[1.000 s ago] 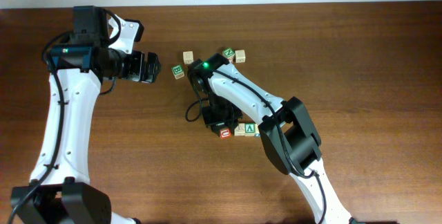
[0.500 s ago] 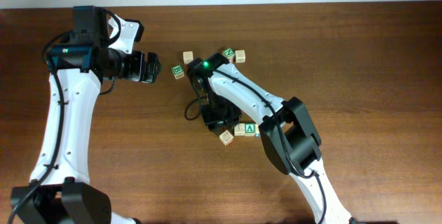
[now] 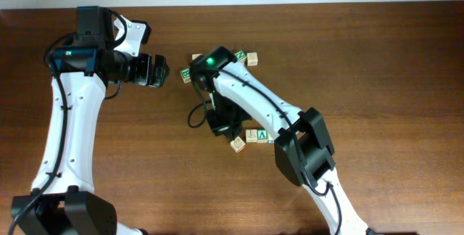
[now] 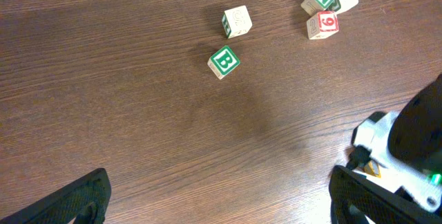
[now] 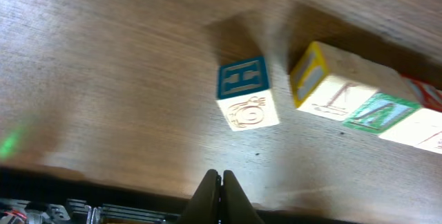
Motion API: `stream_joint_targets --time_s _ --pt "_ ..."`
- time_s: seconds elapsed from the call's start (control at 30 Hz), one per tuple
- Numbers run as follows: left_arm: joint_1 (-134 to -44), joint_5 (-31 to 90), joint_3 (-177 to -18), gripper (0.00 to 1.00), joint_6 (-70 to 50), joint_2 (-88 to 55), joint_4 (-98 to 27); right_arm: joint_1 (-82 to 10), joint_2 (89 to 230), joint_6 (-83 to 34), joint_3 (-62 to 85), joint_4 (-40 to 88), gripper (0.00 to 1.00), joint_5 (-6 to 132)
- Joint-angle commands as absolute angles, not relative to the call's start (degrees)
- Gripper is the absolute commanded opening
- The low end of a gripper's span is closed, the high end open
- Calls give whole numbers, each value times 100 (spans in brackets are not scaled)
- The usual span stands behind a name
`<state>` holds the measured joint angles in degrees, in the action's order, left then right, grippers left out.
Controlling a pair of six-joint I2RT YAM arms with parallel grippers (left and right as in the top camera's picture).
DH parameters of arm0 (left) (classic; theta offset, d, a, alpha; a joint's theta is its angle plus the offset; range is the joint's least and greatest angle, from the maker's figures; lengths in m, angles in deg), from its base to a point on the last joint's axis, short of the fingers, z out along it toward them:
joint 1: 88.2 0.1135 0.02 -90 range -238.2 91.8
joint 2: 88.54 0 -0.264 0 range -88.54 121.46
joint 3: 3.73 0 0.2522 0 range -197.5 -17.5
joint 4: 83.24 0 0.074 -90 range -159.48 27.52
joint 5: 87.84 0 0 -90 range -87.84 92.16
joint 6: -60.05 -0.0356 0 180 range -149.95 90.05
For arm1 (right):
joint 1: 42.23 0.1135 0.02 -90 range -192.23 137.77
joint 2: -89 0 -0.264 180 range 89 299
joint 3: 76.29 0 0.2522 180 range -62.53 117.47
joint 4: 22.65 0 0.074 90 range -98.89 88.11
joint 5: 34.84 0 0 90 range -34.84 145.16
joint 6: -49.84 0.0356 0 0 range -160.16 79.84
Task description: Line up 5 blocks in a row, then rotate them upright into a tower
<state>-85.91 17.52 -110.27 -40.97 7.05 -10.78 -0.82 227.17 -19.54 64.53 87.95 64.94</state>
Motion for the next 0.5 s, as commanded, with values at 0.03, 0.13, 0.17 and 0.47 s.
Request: stream_joint_targets --time_s 0.03,0.13,0.17,0.47 --pt "-8593 1732 -11129 99 -4091 736 -1089 -23 21893 -1825 6401 8773 4 5960" --pt "-8593 1732 -11129 99 -4091 736 -1089 -63 21241 -1825 6401 8834 5 5847" --pt "-8593 1732 -11129 99 -4091 736 -1089 -63 21073 -1823 6399 8847 5 5770" --pt "-8593 1732 -11129 99 -4091 736 -1089 138 19893 -1635 4047 7330 5 5659"
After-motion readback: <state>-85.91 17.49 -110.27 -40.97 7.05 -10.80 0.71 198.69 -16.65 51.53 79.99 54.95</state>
